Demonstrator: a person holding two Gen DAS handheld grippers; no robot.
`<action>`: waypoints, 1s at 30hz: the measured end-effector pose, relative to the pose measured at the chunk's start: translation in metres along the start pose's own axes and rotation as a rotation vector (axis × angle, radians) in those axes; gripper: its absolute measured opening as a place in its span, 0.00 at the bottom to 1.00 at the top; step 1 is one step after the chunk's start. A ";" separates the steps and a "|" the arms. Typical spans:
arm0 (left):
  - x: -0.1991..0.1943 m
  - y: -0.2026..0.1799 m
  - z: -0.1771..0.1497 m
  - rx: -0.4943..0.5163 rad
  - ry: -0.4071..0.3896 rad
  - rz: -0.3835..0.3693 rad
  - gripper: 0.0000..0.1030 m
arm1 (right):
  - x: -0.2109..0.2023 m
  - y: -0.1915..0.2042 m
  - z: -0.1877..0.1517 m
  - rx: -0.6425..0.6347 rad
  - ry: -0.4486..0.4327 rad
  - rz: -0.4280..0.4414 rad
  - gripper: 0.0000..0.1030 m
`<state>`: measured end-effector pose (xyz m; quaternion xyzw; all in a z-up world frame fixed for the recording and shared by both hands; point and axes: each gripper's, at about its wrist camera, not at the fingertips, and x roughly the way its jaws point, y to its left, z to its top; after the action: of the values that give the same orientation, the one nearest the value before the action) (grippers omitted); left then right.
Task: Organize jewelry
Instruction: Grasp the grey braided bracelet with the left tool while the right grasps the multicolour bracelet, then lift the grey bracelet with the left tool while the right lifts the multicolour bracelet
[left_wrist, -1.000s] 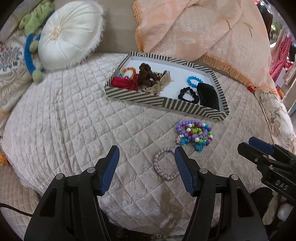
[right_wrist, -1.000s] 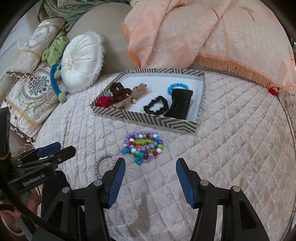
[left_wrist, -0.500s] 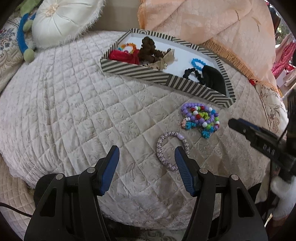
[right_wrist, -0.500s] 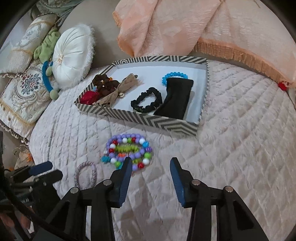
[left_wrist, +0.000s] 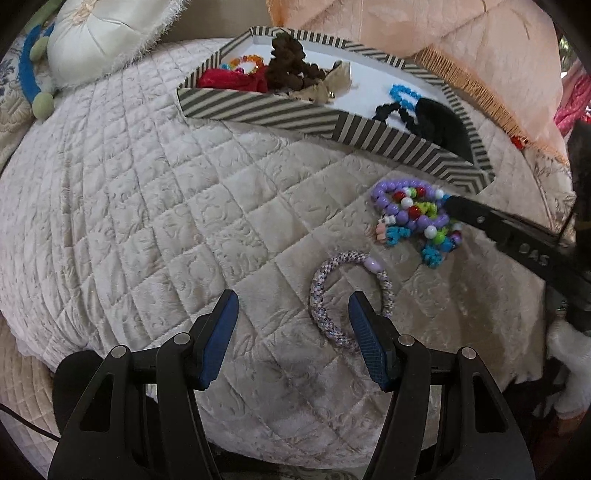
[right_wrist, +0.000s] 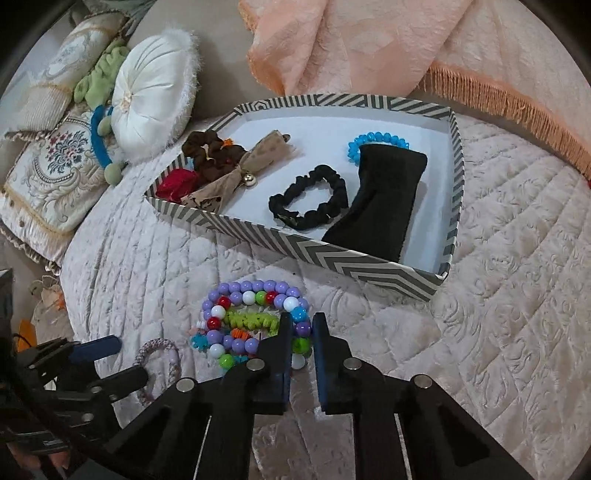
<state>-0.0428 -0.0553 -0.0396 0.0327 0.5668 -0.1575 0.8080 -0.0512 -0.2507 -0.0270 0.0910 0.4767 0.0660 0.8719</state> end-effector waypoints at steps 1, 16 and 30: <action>0.002 -0.002 -0.001 0.009 -0.003 0.009 0.60 | -0.003 0.000 0.000 0.001 -0.008 0.007 0.09; -0.025 0.013 0.003 -0.044 -0.076 -0.066 0.08 | -0.076 0.004 0.006 0.008 -0.153 0.040 0.09; -0.022 0.017 0.002 -0.069 -0.032 -0.044 0.33 | -0.112 0.007 0.001 0.002 -0.202 0.041 0.09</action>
<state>-0.0424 -0.0346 -0.0207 -0.0102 0.5593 -0.1562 0.8140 -0.1108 -0.2666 0.0673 0.1079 0.3844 0.0736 0.9139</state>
